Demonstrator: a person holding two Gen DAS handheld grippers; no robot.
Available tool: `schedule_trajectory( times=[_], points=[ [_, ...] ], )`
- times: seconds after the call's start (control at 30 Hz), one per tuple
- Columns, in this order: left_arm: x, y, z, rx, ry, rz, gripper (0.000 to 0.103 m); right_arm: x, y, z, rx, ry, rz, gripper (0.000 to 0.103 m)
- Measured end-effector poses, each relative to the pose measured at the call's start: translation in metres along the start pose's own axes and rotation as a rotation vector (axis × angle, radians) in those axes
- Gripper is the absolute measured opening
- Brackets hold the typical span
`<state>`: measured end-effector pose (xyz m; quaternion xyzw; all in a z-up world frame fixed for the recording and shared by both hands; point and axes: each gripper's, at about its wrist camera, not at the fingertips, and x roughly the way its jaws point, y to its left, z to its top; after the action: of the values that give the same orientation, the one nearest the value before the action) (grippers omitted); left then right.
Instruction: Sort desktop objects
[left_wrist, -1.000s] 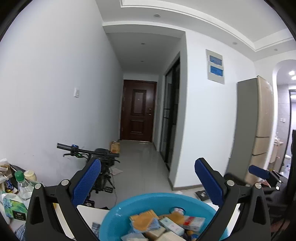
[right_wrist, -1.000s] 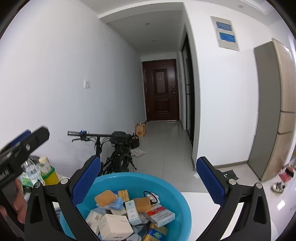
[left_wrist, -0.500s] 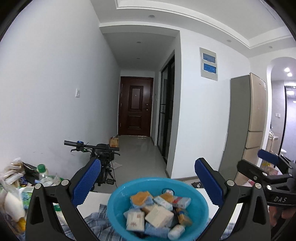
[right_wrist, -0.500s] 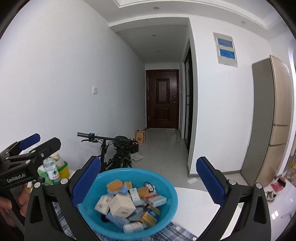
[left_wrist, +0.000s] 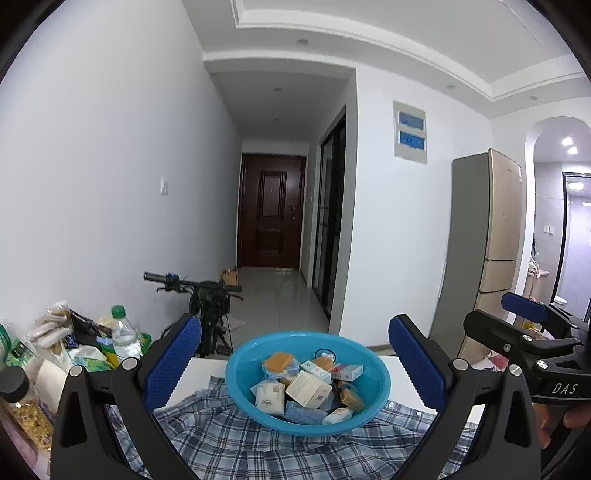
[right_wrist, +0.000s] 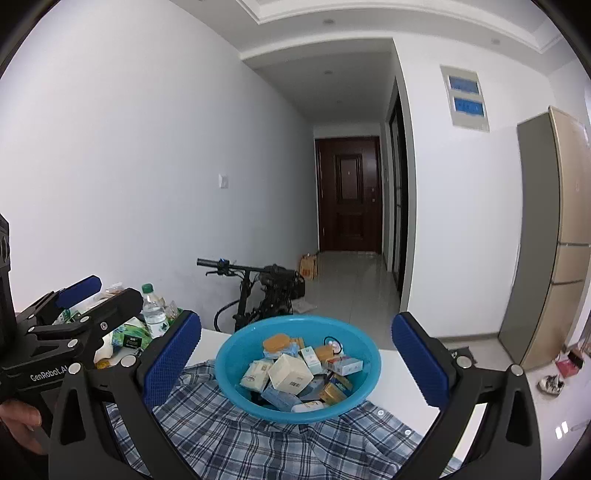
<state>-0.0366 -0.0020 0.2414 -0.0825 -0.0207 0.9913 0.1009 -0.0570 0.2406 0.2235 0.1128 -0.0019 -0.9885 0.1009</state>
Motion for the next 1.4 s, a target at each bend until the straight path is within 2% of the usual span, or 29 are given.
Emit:
schedule_trajectory(
  times=[0.17, 0.33, 0.5, 0.63, 0.73, 0.93, 1.07, 1.27, 1.33, 1.4],
  points=[
    [-0.036, -0.005, -0.003, 0.01, -0.04, 0.004, 0.103, -0.022, 0.007, -0.001, -0.008, -0.01, -0.02, 0.103],
    [-0.05, -0.006, -0.009, 0.02, -0.033, -0.003, 0.103, -0.041, 0.017, -0.008, -0.014, -0.039, -0.017, 0.103],
    [-0.058, -0.004, -0.022, 0.011, -0.039, -0.005, 0.103, -0.041, 0.019, -0.019, 0.018, -0.036, -0.012, 0.103],
    [-0.059, -0.003, -0.044, 0.003, -0.024, -0.014, 0.103, -0.041, 0.022, -0.04, 0.005, -0.047, 0.002, 0.103],
    [-0.056, 0.001, -0.066, -0.03, -0.008, -0.028, 0.103, -0.043, 0.022, -0.059, -0.012, -0.056, -0.021, 0.103],
    [-0.043, 0.012, -0.111, -0.123, 0.026, -0.047, 0.103, -0.053, 0.006, -0.102, 0.084, -0.133, -0.056, 0.103],
    [-0.041, 0.005, -0.139, -0.071, 0.045, -0.067, 0.103, -0.049, 0.007, -0.131, 0.053, -0.093, -0.084, 0.103],
    [-0.032, -0.01, -0.185, 0.045, 0.01, 0.027, 0.103, -0.033, 0.004, -0.173, 0.112, -0.043, -0.024, 0.103],
    [-0.028, -0.012, -0.201, 0.077, -0.003, 0.076, 0.103, -0.026, 0.005, -0.185, 0.129, -0.023, -0.033, 0.103],
    [-0.022, -0.01, -0.211, 0.081, 0.016, 0.081, 0.103, -0.021, 0.005, -0.196, 0.128, -0.017, -0.052, 0.103]
  ],
)
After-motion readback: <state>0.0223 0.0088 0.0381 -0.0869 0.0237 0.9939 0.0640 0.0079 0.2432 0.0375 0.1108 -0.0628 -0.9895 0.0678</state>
